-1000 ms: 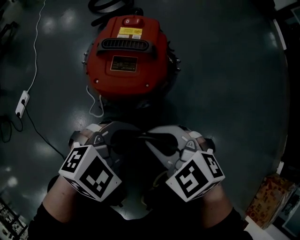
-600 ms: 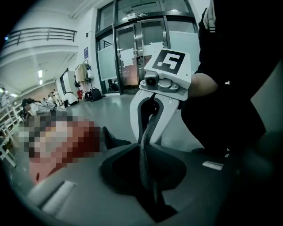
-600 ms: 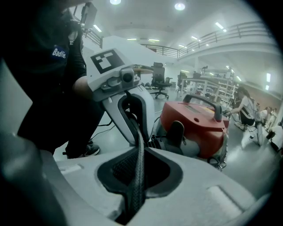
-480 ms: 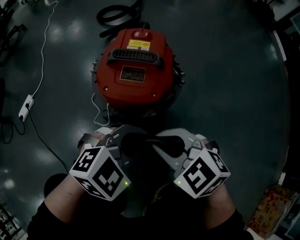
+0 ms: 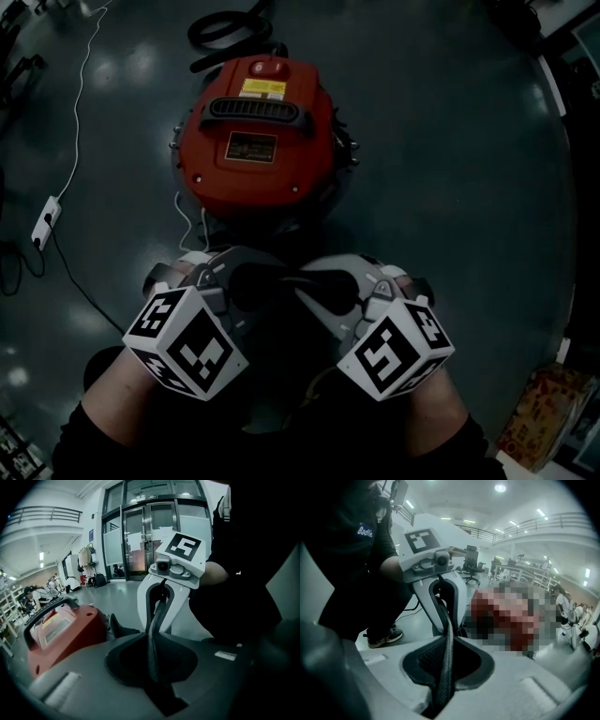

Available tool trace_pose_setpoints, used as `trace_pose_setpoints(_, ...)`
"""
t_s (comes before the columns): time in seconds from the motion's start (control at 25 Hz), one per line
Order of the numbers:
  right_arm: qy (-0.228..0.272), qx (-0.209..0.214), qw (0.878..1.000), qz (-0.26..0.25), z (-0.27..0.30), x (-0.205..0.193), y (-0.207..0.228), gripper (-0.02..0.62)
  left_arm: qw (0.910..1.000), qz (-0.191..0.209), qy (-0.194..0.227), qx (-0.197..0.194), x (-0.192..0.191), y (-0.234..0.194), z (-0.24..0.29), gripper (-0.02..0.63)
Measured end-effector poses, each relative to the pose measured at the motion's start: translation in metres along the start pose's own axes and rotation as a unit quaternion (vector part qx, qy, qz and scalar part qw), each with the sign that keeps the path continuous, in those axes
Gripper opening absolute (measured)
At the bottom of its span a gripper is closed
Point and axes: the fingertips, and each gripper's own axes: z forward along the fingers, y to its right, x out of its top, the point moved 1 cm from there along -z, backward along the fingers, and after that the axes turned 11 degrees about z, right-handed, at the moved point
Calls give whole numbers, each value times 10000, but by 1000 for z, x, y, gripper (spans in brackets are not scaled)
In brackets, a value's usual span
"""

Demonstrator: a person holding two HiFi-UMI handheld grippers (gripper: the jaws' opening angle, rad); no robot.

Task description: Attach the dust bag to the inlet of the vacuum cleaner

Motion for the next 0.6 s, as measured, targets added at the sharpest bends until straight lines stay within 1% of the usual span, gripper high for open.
trace_pose_setpoints(0.08,-28,-40,10000,-15,0,-2,3,44,10000,26,7,-37,0,-2,3,48)
trace_pose_setpoints(0.2,-108,-35,9999,-131,0,-1,6,49,9999,-66,114,-39,1,-5,4,49)
trace_pose_setpoints(0.44,-54,-36,9994,-338,1,5,8,51,9996,-153,186,128,-1,-9,-2,49)
trace_pose_setpoints(0.6,14,-49,9996,-283,1,3,9,52,9995,-164,200,161,0,-10,1,51)
